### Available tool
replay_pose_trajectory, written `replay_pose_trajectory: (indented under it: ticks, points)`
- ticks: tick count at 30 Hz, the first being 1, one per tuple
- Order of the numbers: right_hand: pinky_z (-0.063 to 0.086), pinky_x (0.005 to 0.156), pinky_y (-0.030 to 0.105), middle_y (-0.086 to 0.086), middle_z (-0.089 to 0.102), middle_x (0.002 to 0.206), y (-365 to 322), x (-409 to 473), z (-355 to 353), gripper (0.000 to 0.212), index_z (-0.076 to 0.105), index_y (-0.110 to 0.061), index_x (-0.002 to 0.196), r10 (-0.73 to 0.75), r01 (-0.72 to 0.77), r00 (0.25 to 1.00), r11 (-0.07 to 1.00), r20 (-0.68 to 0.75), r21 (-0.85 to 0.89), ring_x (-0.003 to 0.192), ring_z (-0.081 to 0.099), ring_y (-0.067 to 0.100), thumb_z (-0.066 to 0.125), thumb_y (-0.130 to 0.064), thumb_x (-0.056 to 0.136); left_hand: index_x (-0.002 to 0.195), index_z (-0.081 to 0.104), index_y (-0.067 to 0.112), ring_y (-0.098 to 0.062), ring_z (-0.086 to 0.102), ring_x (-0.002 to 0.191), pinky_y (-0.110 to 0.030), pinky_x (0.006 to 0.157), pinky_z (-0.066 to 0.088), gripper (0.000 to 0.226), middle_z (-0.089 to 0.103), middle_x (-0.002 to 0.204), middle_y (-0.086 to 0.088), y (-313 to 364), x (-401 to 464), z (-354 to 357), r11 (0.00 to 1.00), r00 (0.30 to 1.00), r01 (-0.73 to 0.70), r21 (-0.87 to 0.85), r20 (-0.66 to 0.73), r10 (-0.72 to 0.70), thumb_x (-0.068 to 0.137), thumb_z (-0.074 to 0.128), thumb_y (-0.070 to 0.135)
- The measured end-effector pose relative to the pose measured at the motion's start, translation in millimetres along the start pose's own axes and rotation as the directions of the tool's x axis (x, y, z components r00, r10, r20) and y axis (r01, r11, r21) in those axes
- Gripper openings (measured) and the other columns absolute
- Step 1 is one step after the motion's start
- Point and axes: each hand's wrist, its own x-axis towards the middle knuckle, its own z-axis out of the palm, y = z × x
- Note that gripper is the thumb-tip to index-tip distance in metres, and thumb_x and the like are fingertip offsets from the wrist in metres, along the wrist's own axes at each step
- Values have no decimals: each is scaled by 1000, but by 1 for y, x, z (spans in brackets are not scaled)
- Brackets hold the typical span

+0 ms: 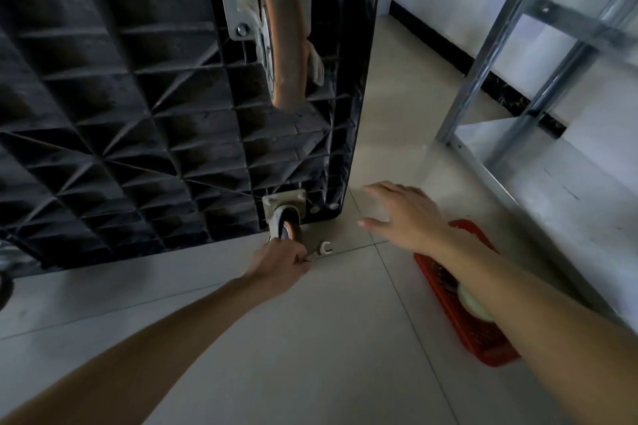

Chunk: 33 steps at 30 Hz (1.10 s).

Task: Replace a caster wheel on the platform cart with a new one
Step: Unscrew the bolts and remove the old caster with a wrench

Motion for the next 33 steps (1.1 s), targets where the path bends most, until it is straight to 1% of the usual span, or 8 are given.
replay_pose_trajectory:
  ticks: [3,6,9,17,20,26,29,33]
  points:
    - [33,115,39,-5,41,155,-1,-5,40,73,34,-25,154,4,-5,997,1000,78,11,139,43,20,52,-63,94,98,64,24,-32,63,95,-34,75,52,10,64,101,-7,-4,0,23,999,999,35,-19,41,-34,93,58,31]
    - [35,114,40,-4,42,154,0,-9,73,72,34,-25,153,-7,4,991,1000,137,23,139,44,20,52,-63,94,114,64,28,-32,64,97,-31,71,48,27,65,105,-9,-6,-1,47,996,997,56,-73,63,-52,91,59,16]
    - [34,114,40,-3,44,153,1,-15,102,72,36,-25,153,-1,-5,983,999,183,31,138,44,20,54,-61,94,111,64,26,-33,63,90,-34,70,51,31,63,104,-9,-10,0,74,995,995,62,-81,81,-55,85,57,10]
    - [33,114,39,-1,44,153,1,-21,144,71,36,-21,152,-13,2,971,999,240,45,137,45,20,55,-58,94,106,65,19,-35,62,93,-40,73,49,21,62,100,-8,-24,0,120,1000,988,-15,22,153,12,88,58,12]
    - [34,113,39,-1,45,152,-2,-18,151,70,37,-22,152,-23,12,973,999,229,50,137,46,20,55,-58,94,111,64,21,-35,62,96,-40,73,48,28,61,102,-7,-26,1,121,998,990,-20,53,138,13,88,53,11]
    - [33,115,39,-1,45,153,-10,-13,156,71,37,-21,152,-52,42,972,998,227,51,137,46,19,55,-59,94,125,63,32,-27,62,99,-34,71,45,31,62,107,-1,-29,-3,112,994,997,-52,99,70,46,97,54,22]
    - [34,114,39,-2,45,152,-12,-11,152,71,38,-22,151,-50,44,974,999,220,32,137,46,19,56,-60,94,121,65,26,-23,61,108,-34,79,49,26,61,117,4,-26,-7,101,992,997,-65,104,59,59,96,58,30]
    - [35,113,40,-2,46,152,-12,-7,131,71,38,-23,151,-41,41,979,999,201,3,136,47,21,57,-60,93,135,58,31,-17,58,119,-33,87,48,39,57,133,11,-20,-10,68,990,995,-98,98,-19,100,97,56,43]
